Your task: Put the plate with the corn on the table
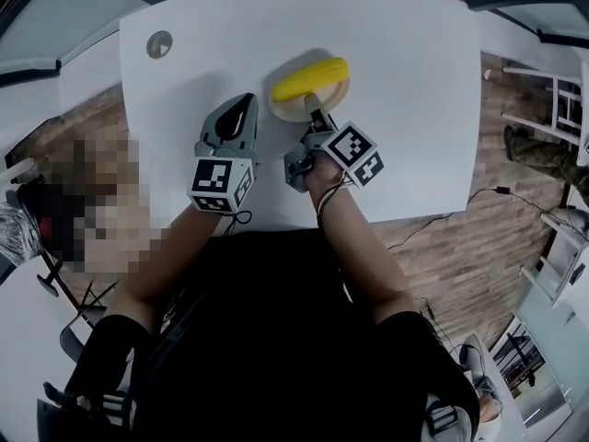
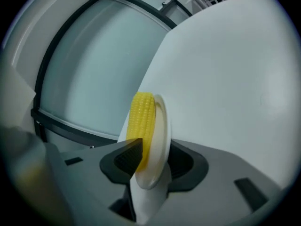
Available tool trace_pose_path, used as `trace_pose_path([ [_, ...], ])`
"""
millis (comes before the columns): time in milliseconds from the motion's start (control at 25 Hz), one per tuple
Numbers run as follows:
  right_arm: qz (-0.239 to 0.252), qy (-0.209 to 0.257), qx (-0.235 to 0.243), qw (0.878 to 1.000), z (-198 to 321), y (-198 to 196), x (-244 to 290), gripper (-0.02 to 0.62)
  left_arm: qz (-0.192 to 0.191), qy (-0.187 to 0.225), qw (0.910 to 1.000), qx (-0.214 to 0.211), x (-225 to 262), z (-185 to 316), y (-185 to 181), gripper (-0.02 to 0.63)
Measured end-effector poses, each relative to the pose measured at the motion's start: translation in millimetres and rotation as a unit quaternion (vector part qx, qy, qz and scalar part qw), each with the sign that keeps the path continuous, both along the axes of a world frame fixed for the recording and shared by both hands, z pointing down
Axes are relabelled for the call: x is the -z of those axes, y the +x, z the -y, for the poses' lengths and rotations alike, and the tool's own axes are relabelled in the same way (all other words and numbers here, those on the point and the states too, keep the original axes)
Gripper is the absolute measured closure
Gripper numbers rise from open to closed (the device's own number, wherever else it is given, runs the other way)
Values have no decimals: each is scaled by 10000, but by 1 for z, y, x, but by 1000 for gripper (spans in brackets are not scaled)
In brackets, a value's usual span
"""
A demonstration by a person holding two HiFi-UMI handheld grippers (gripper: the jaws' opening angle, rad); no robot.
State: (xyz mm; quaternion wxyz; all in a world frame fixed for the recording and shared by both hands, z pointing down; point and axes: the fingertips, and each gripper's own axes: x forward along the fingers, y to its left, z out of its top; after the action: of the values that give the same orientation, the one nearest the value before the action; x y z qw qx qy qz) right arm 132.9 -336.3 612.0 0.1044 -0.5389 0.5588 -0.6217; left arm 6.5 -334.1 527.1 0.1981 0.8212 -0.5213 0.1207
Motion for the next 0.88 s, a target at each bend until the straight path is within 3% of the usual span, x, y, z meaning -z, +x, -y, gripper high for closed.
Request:
trace_pose_path([
  [160,-1194,-27,308,9924,-4,8,1,405,-35,5,10000,-65,2,0,-1,603],
  [320,-2658,5,542,9625,-13,21,-1,403,-67,34,9999,-114,6,-4,-2,603],
  [400,-3102,163,506,9492,-17,29,1,403,-91,67,9998,-140,9,-6,-2,603],
  [480,-3267,307,485,9434,-19,31,6,403,-112,101,9997,-180,12,-8,-4,603],
  [720,-3242,740,529,9416,-22,23,35,403,-180,222,9992,-267,22,-13,-7,603],
  [880,-3474,1371,679,9251,-25,13,74,405,-247,518,9972,-479,46,-19,0,603],
])
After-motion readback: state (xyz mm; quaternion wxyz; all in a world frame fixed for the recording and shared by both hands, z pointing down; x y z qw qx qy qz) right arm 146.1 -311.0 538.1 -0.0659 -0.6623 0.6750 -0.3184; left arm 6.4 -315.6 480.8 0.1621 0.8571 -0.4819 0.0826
